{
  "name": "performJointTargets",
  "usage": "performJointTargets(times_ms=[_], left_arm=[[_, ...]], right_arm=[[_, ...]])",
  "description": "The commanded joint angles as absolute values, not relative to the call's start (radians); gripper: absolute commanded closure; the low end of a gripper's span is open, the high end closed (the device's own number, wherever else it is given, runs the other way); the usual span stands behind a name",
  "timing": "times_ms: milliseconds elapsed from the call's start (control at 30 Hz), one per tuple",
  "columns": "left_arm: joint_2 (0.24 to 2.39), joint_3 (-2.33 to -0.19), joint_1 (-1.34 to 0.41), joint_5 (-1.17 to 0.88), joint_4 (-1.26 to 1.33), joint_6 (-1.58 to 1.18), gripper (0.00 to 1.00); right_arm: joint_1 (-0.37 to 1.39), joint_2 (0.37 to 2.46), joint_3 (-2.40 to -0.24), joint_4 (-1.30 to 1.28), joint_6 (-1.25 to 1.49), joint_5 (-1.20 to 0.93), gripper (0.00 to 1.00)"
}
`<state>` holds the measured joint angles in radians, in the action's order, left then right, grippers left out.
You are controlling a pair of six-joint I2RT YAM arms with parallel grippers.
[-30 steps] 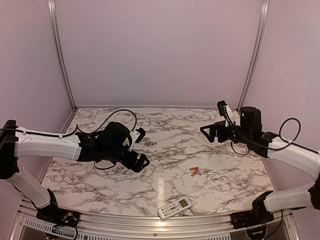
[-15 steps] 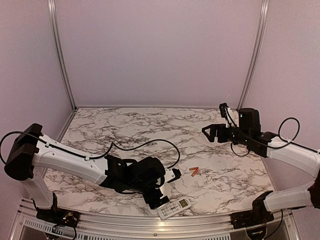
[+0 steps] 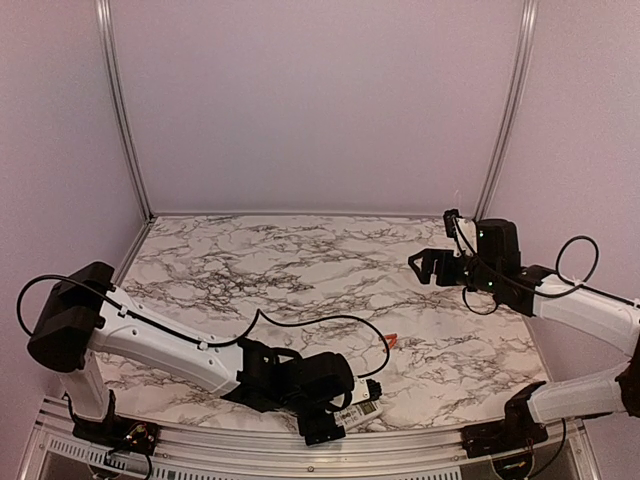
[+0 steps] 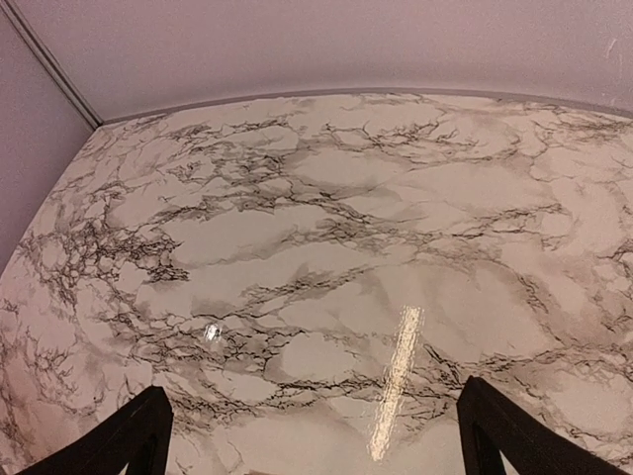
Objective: Load the batteries into the remote control
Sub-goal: Pick up the remote control from the center of the board.
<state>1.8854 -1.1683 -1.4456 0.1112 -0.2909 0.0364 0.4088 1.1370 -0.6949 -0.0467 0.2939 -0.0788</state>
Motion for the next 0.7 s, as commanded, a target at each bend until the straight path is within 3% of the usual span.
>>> performJointTargets(times_ms=[0, 200, 667], left_arm=[[1.929, -1.199, -1.457, 0.1, -0.326, 0.052, 0.13], [1.946, -1.195, -1.458, 0.102, -0.316, 0.041, 0.23], [1.914, -1.133, -1.397, 0.007, -0.267, -0.015, 0.64]], right_arm=[[0.422, 1.138, -0.714, -0.073, 0.259, -0.101, 0.01], [0.42, 1.168, -0.74, -0.105, 0.21, -0.18, 0.01], [0.417, 1.17, -0.737, -0.093, 0.169, -0.316, 0.01]])
